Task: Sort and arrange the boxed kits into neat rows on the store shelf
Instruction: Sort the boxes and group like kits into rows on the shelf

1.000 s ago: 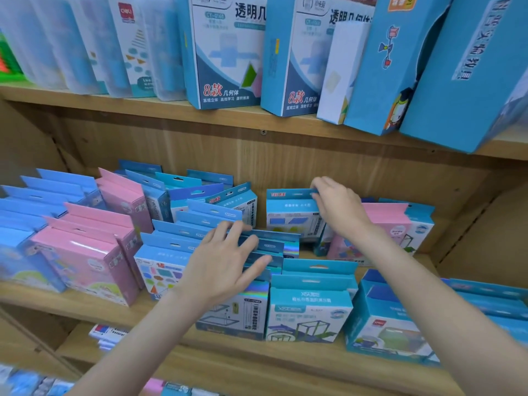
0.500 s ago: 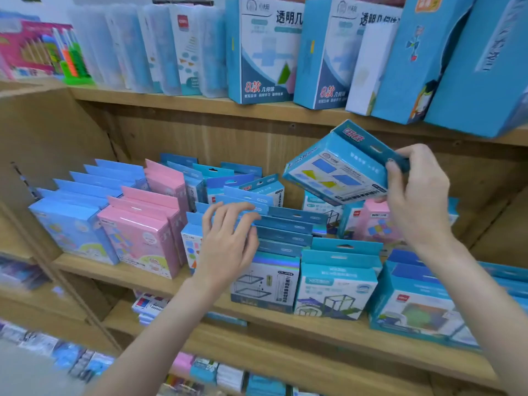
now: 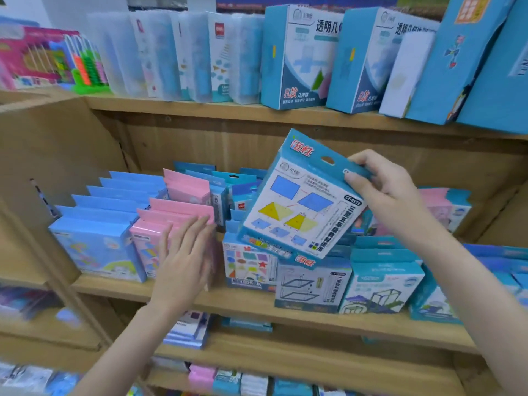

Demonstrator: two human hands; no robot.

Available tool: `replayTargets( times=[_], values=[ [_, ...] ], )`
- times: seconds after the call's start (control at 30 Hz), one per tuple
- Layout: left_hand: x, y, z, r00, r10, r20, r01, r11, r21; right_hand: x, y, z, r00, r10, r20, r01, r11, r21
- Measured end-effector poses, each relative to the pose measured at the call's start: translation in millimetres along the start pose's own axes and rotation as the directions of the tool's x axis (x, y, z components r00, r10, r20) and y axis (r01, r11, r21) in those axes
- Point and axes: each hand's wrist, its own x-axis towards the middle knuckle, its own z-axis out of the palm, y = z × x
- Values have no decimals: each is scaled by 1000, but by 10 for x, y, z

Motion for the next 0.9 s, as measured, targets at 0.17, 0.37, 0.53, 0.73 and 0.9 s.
replayTargets(
  times=[0.17,0.37,0.53,0.73,0.9],
  values=[
    [70,-190,33,999,17,-50,-24,988,-153,-189,-59,442,979,102,178,-98,995,-30],
    [50,-150,-49,984,73,-165,-125,933,-338,-489,-102,233,981,157,116,-130,969,-212],
    [200,440,30,957,162,-240,-257,857,-446,-995,30,-455,950,313,-5,-302,910,-283],
    [321,1546,109,910,295,-291,-408,761,-504,-1627,307,-1509,911,400,-98,-408,845,-345],
    [396,2541,299,911,322,-258,-408,793,-452,-2031,804,-2324,909,405,-97,-396,769,-502]
  ],
)
